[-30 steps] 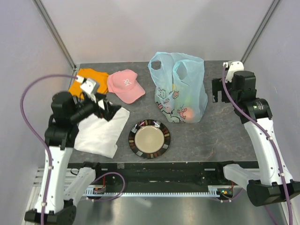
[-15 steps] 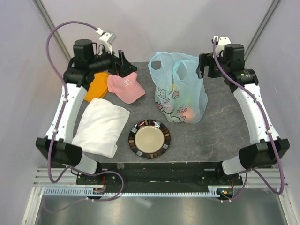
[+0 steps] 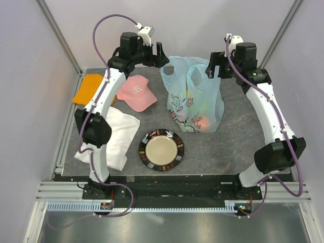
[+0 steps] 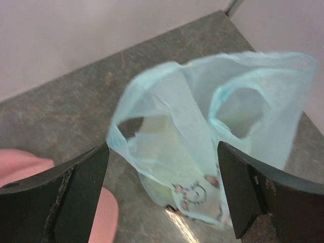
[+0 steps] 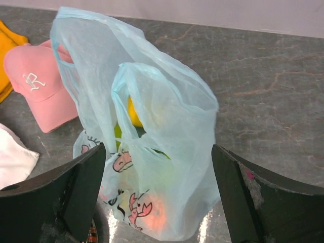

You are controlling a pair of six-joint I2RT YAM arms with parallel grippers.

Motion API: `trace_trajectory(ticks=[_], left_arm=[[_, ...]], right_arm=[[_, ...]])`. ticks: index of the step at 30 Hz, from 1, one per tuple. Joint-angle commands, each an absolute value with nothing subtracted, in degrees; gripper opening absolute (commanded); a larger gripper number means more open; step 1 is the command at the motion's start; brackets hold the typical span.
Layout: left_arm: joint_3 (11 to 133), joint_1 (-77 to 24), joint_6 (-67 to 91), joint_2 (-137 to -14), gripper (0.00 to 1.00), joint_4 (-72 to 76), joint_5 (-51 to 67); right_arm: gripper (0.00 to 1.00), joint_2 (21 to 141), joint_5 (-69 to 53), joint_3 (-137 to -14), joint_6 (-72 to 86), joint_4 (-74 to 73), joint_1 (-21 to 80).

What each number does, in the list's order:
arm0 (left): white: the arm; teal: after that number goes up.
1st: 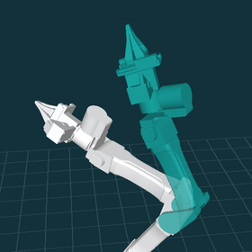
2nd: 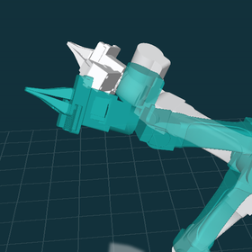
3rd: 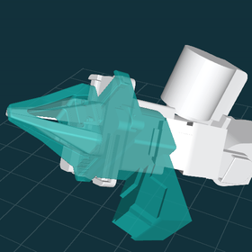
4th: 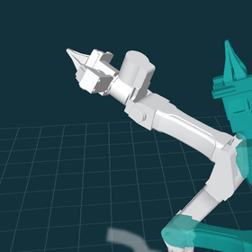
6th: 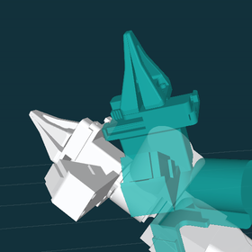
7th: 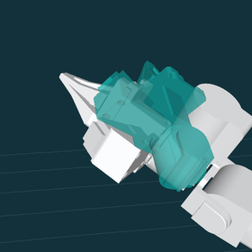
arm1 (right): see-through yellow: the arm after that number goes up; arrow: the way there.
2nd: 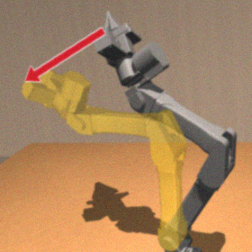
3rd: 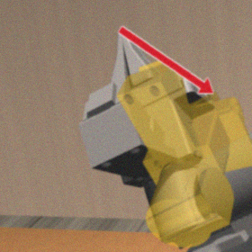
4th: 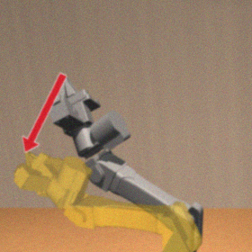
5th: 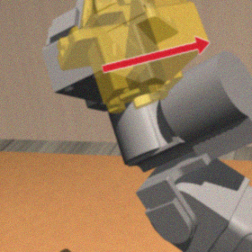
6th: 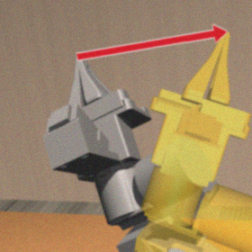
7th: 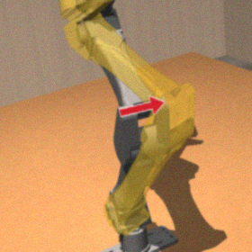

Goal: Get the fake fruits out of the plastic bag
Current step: Adjust the plastic bag at the center of the board.

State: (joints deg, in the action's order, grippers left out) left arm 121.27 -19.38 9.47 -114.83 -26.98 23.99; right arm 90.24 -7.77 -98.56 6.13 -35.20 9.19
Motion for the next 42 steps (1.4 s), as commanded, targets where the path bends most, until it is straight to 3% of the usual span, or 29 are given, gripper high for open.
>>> trace_trajectory(ticks=[1,10,13,20,24,28,31,32,35,42], left_arm=[[131.82,-19.16,5.02,-123.04,0.95,-24.34,21.53],[131.22,-19.07,5.36,-127.87,0.95,-24.43,22.85],[131.83,-19.07,5.54,-129.28,0.9,-24.26,23.73],[132.45,-19.07,5.98,-131.83,0.67,-22.94,26.28],[132.45,-19.07,6.15,-132.36,0.43,-22.68,27.42],[132.71,-19.16,5.98,-132.36,0.02,-22.5,26.72],[132.89,-19.07,5.19,-131.92,0.02,-22.59,25.75],[133.06,-19.07,5.01,-131.66,0.02,-22.67,25.23],[132.98,-18.72,4.83,-130.17,0.02,-23.2,24.79],[130.17,-17.67,6.15,-125.6,0.02,-24.7,26.37]], right_arm=[[0.93,91.85,-10.63,-103.44,8.17,-33.75,12.3],[0.93,97.8,-15.12,-100.19,17.05,-31.99,16.26],[0.93,102.02,-13.54,-101.86,17.4,-31.2,16.17],[0.95,111.87,-7.22,-109.15,17.41,-29.53,16.26],[0.96,116.62,-4.14,-115.56,16.09,-29.09,16.26],[0.94,118.21,-2.02,-118.21,14.77,-28.57,16.17],[0.8,119.35,-2.02,-119.35,14.15,-28.21,15.73],[0.7,119.53,-2.46,-119.88,13.89,-28.13,15.47],[0.57,119.71,-4.13,-120.76,13.8,-28.04,14.86],[0.62,117.87,-1.49,-119.19,15.03,-30.32,13.8]])
